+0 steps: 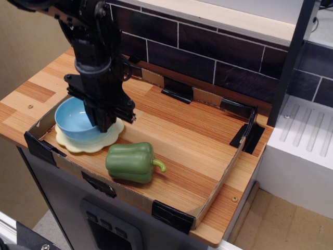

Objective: Put bowl on plate

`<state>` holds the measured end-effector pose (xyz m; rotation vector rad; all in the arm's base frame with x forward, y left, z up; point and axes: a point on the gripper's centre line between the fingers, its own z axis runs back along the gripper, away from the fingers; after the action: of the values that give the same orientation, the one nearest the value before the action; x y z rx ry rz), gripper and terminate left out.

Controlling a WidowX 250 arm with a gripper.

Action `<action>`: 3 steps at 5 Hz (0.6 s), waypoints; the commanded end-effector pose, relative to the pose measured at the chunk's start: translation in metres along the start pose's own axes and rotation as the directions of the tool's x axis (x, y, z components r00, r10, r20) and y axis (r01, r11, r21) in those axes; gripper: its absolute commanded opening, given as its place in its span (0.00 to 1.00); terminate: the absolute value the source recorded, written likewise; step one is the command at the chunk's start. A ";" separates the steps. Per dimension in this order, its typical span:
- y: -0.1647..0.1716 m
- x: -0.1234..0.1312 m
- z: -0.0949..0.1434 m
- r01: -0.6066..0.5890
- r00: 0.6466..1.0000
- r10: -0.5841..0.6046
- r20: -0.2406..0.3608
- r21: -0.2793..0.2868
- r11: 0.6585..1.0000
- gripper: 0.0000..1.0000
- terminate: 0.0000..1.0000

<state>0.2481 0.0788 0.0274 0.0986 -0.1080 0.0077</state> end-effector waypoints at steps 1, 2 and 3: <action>0.005 0.006 0.011 -0.045 0.999 0.045 0.026 0.019 0.999 1.00 0.00; 0.005 0.010 0.019 -0.063 0.997 0.062 0.035 0.017 0.998 1.00 0.00; 0.001 0.017 0.037 -0.083 0.995 0.082 0.055 0.010 0.997 1.00 0.00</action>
<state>0.2505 0.0767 0.0516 0.0904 -0.1114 0.0953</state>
